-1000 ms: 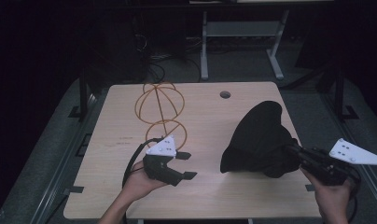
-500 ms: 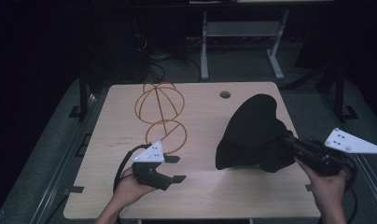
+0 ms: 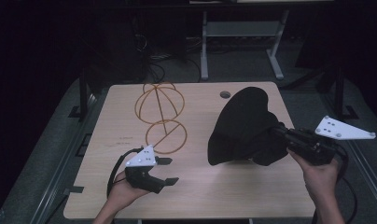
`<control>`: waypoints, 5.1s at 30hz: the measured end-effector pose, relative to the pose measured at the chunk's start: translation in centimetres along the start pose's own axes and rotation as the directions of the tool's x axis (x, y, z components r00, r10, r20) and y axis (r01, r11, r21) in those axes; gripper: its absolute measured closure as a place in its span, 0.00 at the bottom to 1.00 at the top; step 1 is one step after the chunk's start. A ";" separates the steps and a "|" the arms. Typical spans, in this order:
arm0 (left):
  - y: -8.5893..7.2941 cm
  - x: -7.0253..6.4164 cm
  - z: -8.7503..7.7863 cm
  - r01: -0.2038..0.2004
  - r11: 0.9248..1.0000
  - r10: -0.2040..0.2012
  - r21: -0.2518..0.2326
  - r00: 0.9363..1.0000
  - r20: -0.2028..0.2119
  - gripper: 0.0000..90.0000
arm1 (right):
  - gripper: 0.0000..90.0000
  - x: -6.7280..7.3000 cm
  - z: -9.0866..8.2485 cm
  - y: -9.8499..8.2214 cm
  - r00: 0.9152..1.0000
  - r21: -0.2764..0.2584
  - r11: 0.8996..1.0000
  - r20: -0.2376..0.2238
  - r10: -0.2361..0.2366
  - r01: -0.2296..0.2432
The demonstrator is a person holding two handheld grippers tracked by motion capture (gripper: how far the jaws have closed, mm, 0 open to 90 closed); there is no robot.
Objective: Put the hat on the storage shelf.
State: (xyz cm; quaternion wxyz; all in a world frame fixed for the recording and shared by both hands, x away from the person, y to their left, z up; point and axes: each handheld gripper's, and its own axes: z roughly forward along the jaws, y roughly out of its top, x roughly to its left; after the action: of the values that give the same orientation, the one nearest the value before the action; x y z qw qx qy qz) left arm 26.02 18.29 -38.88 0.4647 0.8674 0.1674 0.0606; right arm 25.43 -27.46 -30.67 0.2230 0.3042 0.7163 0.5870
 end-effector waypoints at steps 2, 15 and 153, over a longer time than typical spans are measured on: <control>-0.1 0.0 0.0 0.004 1.000 -0.004 -0.004 1.000 0.002 0.33 | 0.97 0.1 0.2 0.3 1.000 0.005 1.000 -0.002 0.000 0.000; -0.9 0.3 0.2 0.012 1.000 -0.012 0.009 1.000 -0.005 0.31 | 0.97 0.0 2.1 2.3 0.999 0.025 1.000 -0.034 -0.006 0.007; -2.8 1.2 1.0 0.016 0.999 -0.018 0.041 0.999 0.048 0.30 | 0.96 5.2 28.0 17.1 0.956 0.104 0.990 -0.286 -0.062 0.096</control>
State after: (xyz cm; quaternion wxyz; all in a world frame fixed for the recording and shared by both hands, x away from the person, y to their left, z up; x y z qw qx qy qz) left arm 26.80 19.32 -41.81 0.4515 0.8764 0.1648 0.0322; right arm 43.57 -1.94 -19.72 0.1238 0.2012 0.7855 0.5720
